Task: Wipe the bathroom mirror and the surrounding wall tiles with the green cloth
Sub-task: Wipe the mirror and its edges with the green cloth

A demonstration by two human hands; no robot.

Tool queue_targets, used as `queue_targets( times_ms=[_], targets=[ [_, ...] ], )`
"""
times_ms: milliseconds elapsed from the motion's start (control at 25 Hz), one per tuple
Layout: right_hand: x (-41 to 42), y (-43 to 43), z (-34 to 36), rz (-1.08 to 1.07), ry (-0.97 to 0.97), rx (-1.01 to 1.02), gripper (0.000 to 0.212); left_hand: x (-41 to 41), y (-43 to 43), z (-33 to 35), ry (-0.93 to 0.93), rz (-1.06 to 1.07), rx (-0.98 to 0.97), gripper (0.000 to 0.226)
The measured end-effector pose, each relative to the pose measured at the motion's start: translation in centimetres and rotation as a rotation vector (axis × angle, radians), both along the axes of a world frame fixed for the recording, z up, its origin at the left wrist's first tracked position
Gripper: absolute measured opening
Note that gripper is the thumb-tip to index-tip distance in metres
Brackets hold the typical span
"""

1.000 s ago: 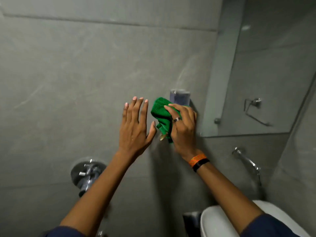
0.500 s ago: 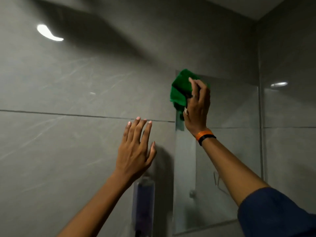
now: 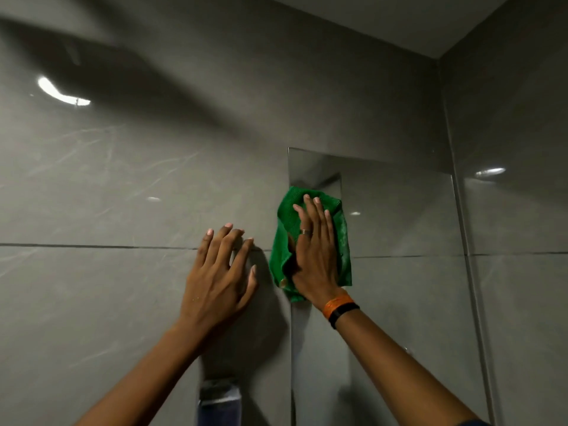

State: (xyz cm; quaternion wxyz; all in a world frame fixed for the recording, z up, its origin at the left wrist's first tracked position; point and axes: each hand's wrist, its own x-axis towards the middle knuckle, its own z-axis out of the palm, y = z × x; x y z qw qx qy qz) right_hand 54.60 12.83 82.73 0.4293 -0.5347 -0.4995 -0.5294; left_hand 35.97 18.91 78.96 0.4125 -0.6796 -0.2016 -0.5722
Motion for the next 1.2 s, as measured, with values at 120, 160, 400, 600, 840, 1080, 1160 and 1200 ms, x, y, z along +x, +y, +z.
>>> queue_targets(
  times_ms=[120,160,400,600,840,1080,1160,1200],
  targets=[
    [0.9,1.3,1.2,-0.085,-0.055,-0.029,0.068,1.0,0.6,1.2,-0.001,0.008,0.037,0.058],
    [1.2,1.4,2.2,-0.072,-0.087,-0.032,0.069,1.3,0.7,1.7,-0.002,0.012,0.053,0.058],
    [2.4,1.5,11.3,-0.069,-0.189,0.006,0.068,4.5,1.0,4.9,-0.034,0.032,0.046,0.064],
    [7.3,0.0,13.6,-0.104,-0.108,0.063,0.062,6.9,0.6,6.5,-0.077,0.042,0.015,0.072],
    [15.8,-2.8,12.8,-0.202,0.052,0.11,0.061,8.0,0.8,6.7,-0.05,0.041,0.017,0.079],
    [23.0,-5.1,13.2,-0.324,0.223,0.113,0.066,8.0,1.3,6.6,-0.056,0.042,0.064,0.083],
    [25.2,-6.0,13.5,-0.337,0.315,0.098,0.074,8.0,1.1,6.6,-0.054,0.04,0.057,0.083],
    [26.3,-6.5,13.7,-0.352,0.374,0.086,0.074,8.0,1.1,6.6,-0.054,0.043,0.059,0.083]
  ],
)
